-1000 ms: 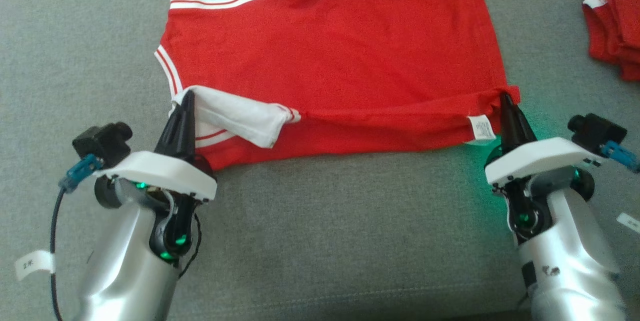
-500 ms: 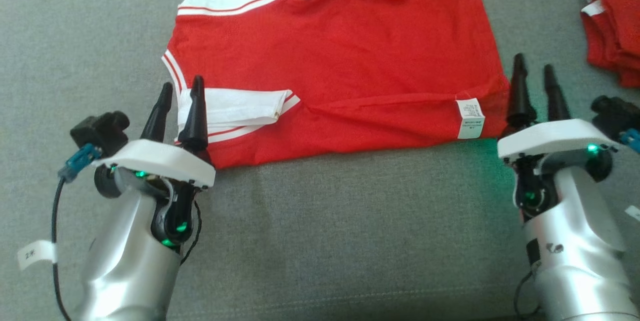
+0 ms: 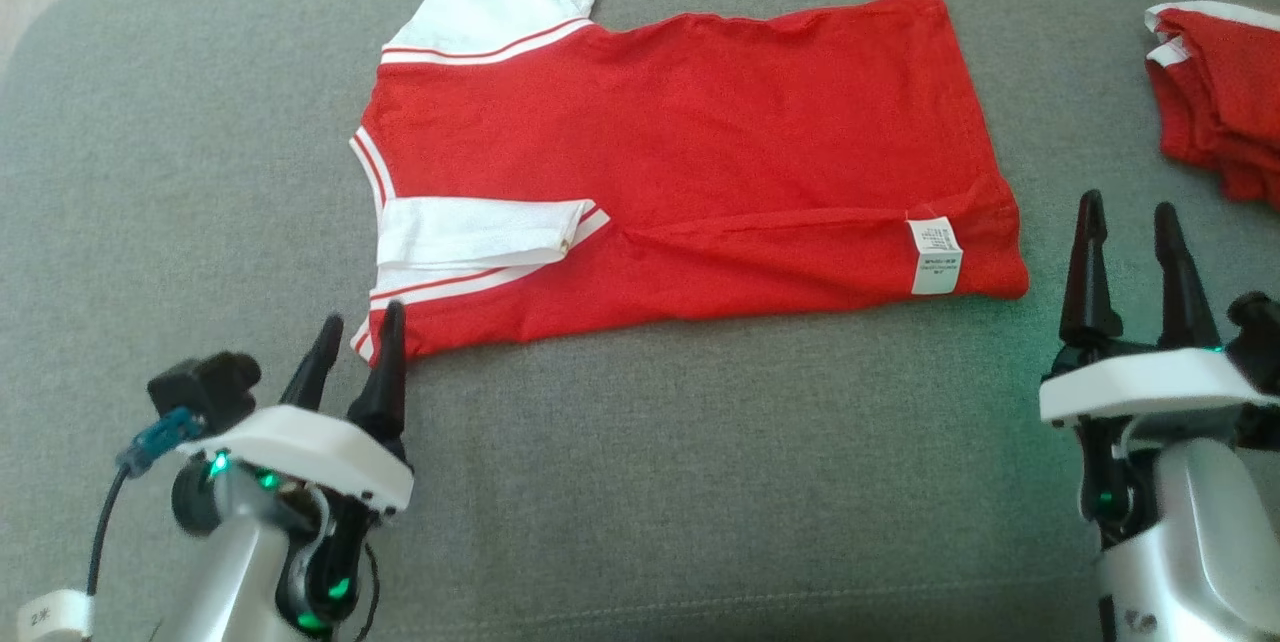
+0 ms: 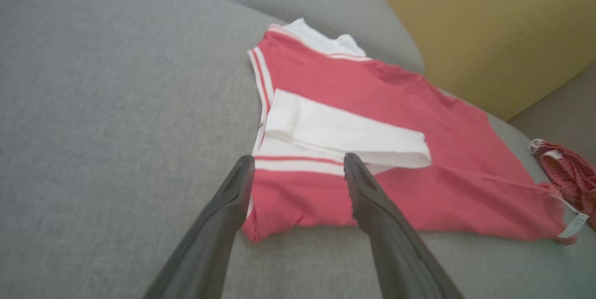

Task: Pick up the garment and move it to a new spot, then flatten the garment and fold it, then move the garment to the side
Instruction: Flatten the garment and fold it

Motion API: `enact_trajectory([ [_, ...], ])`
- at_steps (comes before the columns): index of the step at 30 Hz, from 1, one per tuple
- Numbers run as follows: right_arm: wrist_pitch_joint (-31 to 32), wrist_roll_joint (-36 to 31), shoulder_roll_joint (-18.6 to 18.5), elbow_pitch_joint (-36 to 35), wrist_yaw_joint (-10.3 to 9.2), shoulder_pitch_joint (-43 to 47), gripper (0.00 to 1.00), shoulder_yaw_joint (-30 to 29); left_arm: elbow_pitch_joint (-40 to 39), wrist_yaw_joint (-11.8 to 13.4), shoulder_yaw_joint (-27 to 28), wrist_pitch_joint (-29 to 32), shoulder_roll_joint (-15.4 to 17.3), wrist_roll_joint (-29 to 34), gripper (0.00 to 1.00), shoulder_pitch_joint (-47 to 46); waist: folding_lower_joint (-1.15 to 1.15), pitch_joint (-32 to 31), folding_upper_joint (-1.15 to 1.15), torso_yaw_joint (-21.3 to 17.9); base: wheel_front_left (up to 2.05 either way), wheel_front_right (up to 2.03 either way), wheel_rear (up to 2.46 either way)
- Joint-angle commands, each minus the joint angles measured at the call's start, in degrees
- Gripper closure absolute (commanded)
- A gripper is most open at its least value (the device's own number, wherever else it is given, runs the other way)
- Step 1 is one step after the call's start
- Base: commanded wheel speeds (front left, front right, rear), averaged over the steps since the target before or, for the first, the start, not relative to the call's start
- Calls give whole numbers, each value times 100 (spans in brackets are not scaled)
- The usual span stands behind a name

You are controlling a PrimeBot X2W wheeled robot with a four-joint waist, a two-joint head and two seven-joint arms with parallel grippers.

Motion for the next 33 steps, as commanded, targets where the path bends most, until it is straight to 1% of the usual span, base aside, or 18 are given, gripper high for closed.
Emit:
enact_trajectory([
  [1, 41, -9, -23, -285, -5, -52, 0, 188, -236, 104, 199, 129, 169, -50, 0, -96, 0, 11, 0, -4, 0, 0, 0],
  [4, 126, 49, -23, -456, -5, 76, 0, 284, -328, 337, 223, 474, 223, -101, 0, 16, 0, 77, 0, -50, 0, 0, 0],
  [7, 171, 96, -23, -568, -5, 113, 0, 371, -374, 495, 277, 678, 213, -190, 0, 11, 0, 174, 0, -104, 0, 0, 0],
  [14, 217, 138, -23, -634, -5, 85, 0, 471, -309, 687, 307, 919, 209, -258, 0, -93, 0, 352, 0, -226, 0, 0, 0],
  [20, 236, 134, -22, -610, -5, 81, 0, 472, -120, 909, 321, 1134, 204, -292, 0, -95, 0, 418, 0, -295, 0, 0, 0],
  [21, 236, 134, -22, -610, -5, 81, 0, 472, -120, 909, 321, 1134, 204, -292, 0, -95, 0, 418, 0, -295, 0, 0, 0],
  [24, 262, 122, -22, -580, -5, 75, 0, 464, -69, 1044, 306, 1235, 204, -274, 0, -75, 0, 440, 0, -311, 0, 0, 0],
  [25, 285, 121, -22, -559, -5, 75, 0, 467, -81, 1032, 290, 1264, 200, -286, 20, -74, 0, 448, 0, -314, 0, 0, 0],
  [26, 329, 127, -22, -524, -5, 77, 0, 474, -99, 1020, 281, 1272, 198, -296, 54, -74, 0, 455, 0, -314, 0, 0, 0],
  [27, 392, 123, -22, -472, -5, 79, 0, 481, -122, 1006, 267, 1261, 204, -288, 80, -75, 0, 462, 0, -313, 0, 0, 0],
  [28, 468, 118, -22, -403, -5, 79, 0, 492, -148, 986, 256, 1241, 203, -284, 100, -77, 0, 467, 0, -310, 0, 0, 0],
  [33, 756, 128, -22, 39, -5, -68, 0, 533, -387, 910, 255, 1029, 190, -253, 100, -153, 0, 495, 0, -270, 0, 0, 0],
])
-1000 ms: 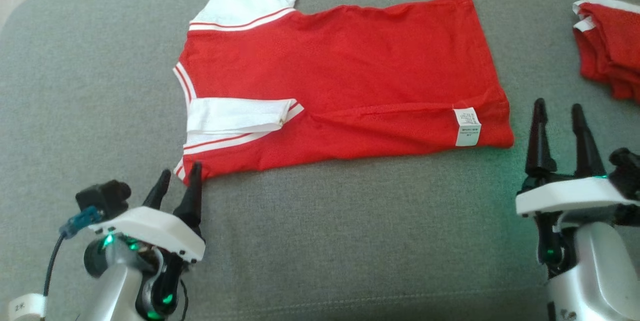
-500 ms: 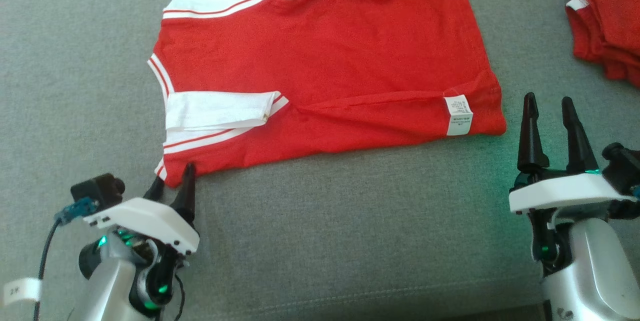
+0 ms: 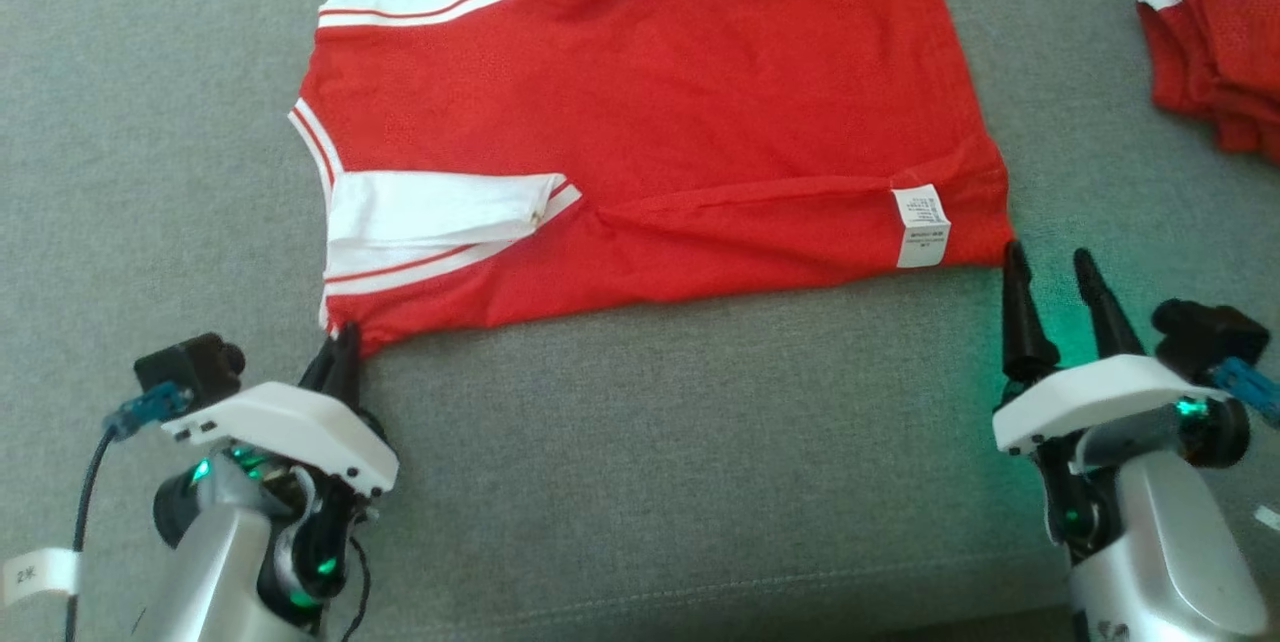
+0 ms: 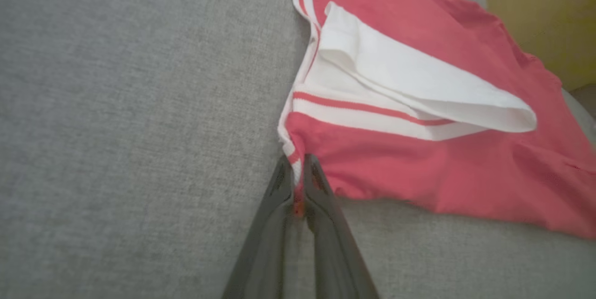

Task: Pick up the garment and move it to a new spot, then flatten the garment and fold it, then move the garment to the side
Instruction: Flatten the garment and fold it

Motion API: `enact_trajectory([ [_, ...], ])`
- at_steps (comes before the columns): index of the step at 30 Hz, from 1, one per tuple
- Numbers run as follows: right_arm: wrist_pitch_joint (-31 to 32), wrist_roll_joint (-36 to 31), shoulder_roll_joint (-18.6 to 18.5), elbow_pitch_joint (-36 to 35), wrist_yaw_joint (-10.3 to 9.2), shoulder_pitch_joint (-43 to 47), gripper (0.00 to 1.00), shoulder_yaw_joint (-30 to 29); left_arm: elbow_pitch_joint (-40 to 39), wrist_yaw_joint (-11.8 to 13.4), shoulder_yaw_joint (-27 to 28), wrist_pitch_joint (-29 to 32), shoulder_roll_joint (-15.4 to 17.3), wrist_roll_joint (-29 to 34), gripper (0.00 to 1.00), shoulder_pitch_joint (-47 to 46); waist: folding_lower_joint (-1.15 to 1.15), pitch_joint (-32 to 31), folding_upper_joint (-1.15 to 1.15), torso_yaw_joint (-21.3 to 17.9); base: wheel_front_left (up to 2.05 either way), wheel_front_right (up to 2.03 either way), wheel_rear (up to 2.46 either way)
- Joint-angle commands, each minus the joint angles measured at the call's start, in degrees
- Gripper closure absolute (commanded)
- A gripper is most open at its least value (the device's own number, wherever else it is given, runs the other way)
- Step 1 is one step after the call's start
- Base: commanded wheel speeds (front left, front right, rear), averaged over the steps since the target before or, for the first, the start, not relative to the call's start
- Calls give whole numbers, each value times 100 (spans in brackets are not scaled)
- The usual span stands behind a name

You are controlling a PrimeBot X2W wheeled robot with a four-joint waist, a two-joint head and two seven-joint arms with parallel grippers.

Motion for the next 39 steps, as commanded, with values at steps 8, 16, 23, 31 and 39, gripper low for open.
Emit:
enact_trajectory([
  [8, 272, 145, -28, 788, -5, -643, 0, 200, -494, -69, 97, -239, 24, 30, 100, -220, 0, 18, 0, 182, 0, 0, 0],
  [16, 637, 552, -28, 1530, -5, -1088, 100, 347, -542, -160, 84, -473, -41, 17, 100, -293, 0, -36, 0, 278, 0, 0, 0],
  [23, 790, 565, -28, 1341, -5, -1414, 100, 261, -711, -260, 97, -545, 78, 88, 100, -659, 0, -196, 0, 247, 0, 0, 0],
  [31, 1193, 522, -28, 686, -5, -1247, 100, 130, -1172, -278, 21, -435, 180, 99, 100, -547, 0, -366, 0, 222, 0, 0, 0],
  [39, 1795, 539, -48, -887, -5, 52, 100, -41, -2018, -89, 14, -259, 368, -34, 100, 683, 0, -429, 0, 240, 0, 0, 0],
])
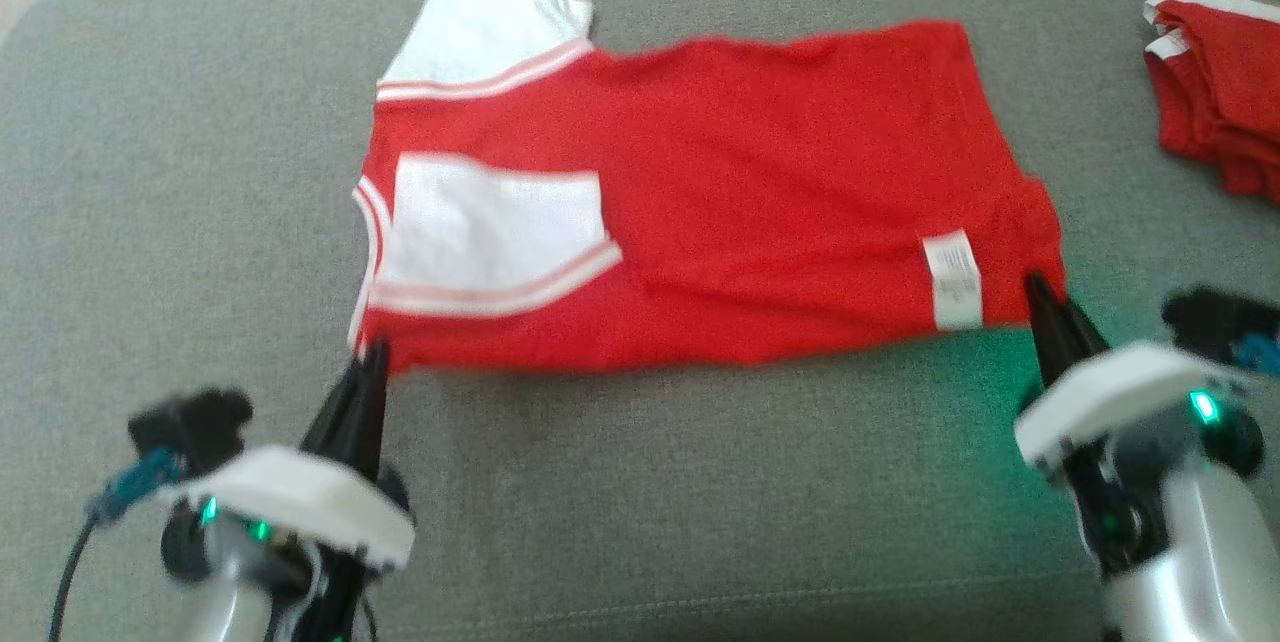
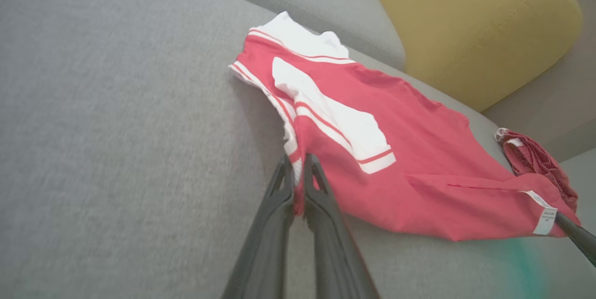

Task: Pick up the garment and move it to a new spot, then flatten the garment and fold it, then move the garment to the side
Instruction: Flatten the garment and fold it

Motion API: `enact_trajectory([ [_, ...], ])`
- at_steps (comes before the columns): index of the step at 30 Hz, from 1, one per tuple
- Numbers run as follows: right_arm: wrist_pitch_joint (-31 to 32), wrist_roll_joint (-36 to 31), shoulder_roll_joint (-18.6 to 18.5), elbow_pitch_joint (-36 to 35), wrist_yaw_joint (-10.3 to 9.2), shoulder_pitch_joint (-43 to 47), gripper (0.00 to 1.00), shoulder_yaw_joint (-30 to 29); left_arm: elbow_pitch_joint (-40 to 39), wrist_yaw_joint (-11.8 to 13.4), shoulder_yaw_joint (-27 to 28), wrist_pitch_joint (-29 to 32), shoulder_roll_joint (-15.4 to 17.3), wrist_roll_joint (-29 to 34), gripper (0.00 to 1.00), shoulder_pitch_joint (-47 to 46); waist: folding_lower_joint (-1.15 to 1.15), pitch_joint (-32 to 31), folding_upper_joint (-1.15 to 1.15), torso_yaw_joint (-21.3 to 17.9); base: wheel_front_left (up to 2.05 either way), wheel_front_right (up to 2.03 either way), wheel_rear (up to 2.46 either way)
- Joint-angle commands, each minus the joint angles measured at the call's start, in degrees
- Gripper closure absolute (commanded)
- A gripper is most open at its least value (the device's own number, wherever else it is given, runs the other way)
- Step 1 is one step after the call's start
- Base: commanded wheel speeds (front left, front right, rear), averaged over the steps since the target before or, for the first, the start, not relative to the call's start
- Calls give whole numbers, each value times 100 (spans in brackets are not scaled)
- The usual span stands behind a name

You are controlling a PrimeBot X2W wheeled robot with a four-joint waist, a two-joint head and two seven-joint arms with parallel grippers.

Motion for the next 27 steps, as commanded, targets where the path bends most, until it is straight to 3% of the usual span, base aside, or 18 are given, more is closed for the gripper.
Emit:
enact_trajectory([
  [1, 71, -9, -14, -431, -5, 110, 100, 42, -319, 75, 280, 15, 153, -52, 100, 8, 0, -9, 0, -4, 0, 0, 0],
  [9, 378, 39, 1, -1135, -5, 1118, 100, -136, -545, 242, 353, 35, 161, -265, 100, 937, 0, -90, 0, -31, 0, 0, 0],
  [18, 283, 76, 3, -930, -5, 1428, 100, -106, -297, 250, 319, 70, 169, -357, 100, 1221, 0, -148, 0, -132, 0, 0, 0],
  [19, 242, 66, 3, -904, -5, 1415, 71, -98, -282, 250, 320, 77, 178, -358, 100, 1212, 0, -144, 0, -151, 0, 0, 0],
  [20, 202, 54, 3, -880, -5, 1404, 32, -83, -272, 252, 323, 76, 190, -351, 64, 1203, 0, -139, 0, -175, 0, 0, 0],
  [21, 160, 50, 3, -865, -5, 1398, 0, -66, -267, 258, 331, 74, 201, -347, 20, 1196, 0, -133, 0, -201, 0, 0, 0],
  [22, 116, 54, 3, -855, -5, 1396, 0, -60, -269, 267, 344, 73, 218, -340, 0, 1189, 0, -123, 0, -229, 0, 0, 0],
  [27, -83, 68, 3, -902, -5, 1359, 0, -107, -420, 315, 478, 101, 502, -179, 0, 1001, 0, 1, 0, -361, 0, 0, 0],
])
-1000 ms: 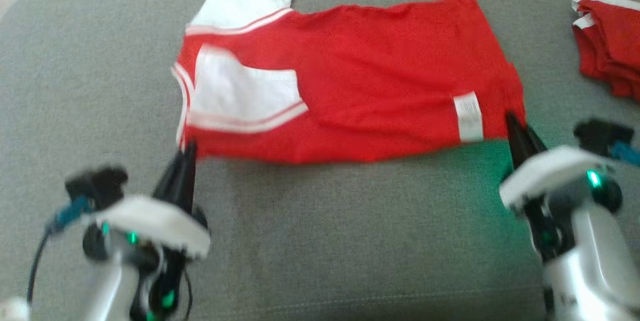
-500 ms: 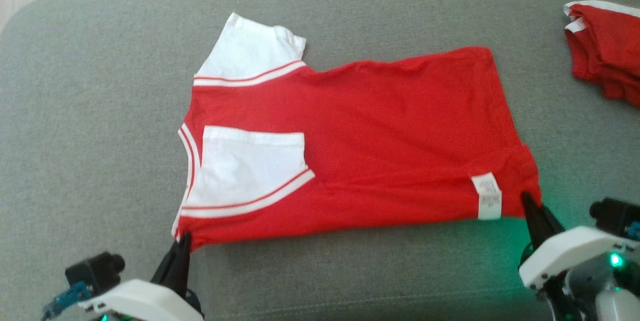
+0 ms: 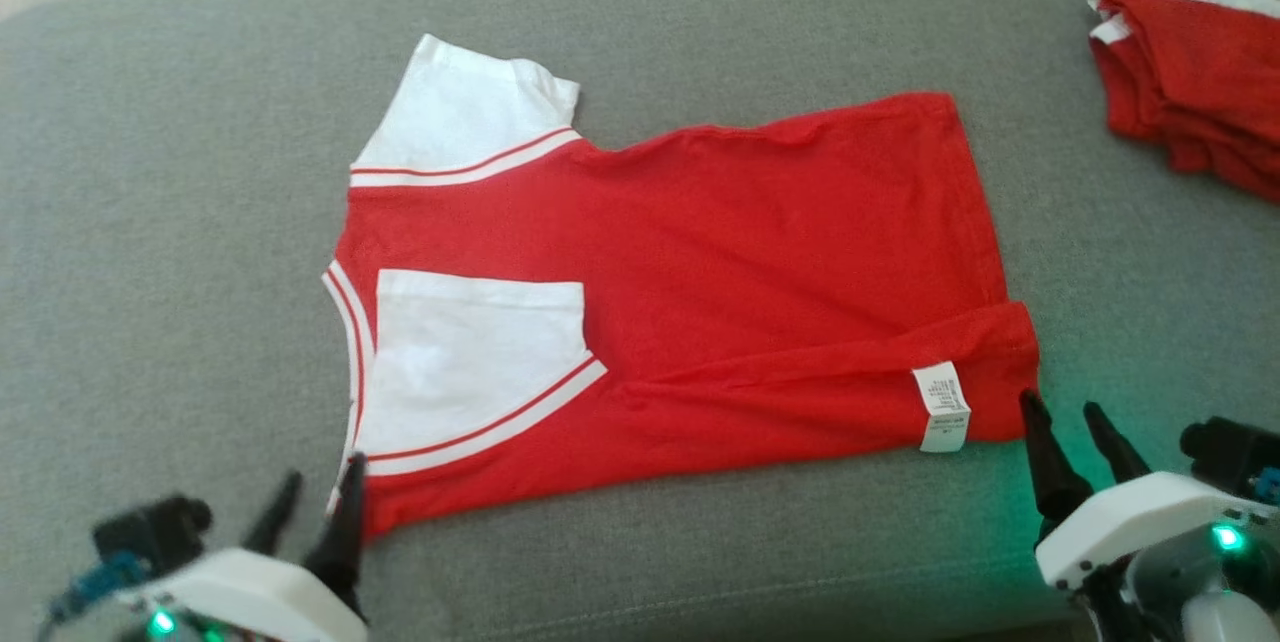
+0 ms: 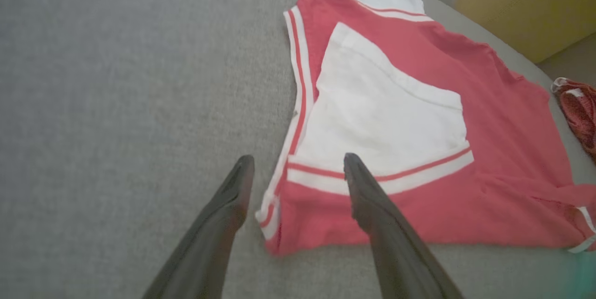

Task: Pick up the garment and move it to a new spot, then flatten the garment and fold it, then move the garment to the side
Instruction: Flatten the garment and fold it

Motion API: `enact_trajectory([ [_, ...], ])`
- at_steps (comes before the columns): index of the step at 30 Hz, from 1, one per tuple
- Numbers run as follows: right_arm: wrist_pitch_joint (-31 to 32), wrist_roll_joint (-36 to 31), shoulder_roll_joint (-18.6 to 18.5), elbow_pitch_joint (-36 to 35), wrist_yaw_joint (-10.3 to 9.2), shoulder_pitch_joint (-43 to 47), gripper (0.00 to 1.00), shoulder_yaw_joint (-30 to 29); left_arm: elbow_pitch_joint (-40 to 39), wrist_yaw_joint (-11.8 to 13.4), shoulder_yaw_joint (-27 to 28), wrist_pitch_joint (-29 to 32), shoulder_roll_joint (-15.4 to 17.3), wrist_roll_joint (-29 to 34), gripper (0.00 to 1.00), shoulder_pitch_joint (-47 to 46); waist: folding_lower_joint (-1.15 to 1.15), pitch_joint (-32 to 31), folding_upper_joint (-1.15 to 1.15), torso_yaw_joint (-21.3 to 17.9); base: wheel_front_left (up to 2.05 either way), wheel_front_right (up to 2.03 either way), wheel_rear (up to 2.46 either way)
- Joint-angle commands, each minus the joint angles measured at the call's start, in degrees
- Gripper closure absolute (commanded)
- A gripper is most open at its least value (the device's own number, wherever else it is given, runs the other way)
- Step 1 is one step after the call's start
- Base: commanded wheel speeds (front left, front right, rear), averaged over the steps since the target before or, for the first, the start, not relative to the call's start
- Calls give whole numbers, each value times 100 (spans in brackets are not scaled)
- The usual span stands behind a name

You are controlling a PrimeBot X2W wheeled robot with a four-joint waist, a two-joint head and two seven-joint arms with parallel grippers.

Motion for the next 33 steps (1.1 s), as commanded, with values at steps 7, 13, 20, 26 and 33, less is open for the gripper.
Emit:
enact_trajectory([
  [7, -282, -261, -51, -894, -5, -755, 0, 150, -713, -30, 462, 645, 1094, 582, 0, -1770, 0, 518, 0, -315, 0, 0, 0],
  [13, -276, -324, -51, -1160, -5, -1430, 0, 550, -724, -301, 352, 1564, 1700, 764, 0, -3206, 0, 1112, 0, -535, 0, 0, 0],
  [20, -397, -291, -51, -956, -5, -2363, 0, 1283, 25, -774, 104, 2838, 2187, 778, 0, -5165, 0, 1912, 0, -829, 0, 0, 0],
  [26, -576, -265, -51, -700, -5, -2933, 0, 1787, 815, -908, -116, 3591, 2263, 822, 0, -6197, 0, 2322, 0, -1075, 0, 0, 0],
  [33, -677, -251, -142, -556, -5, -3338, 0, 2068, 1423, -967, -308, 4101, 2350, 940, 0, -6787, 0, 2519, 0, -1304, 0, 0, 0],
])
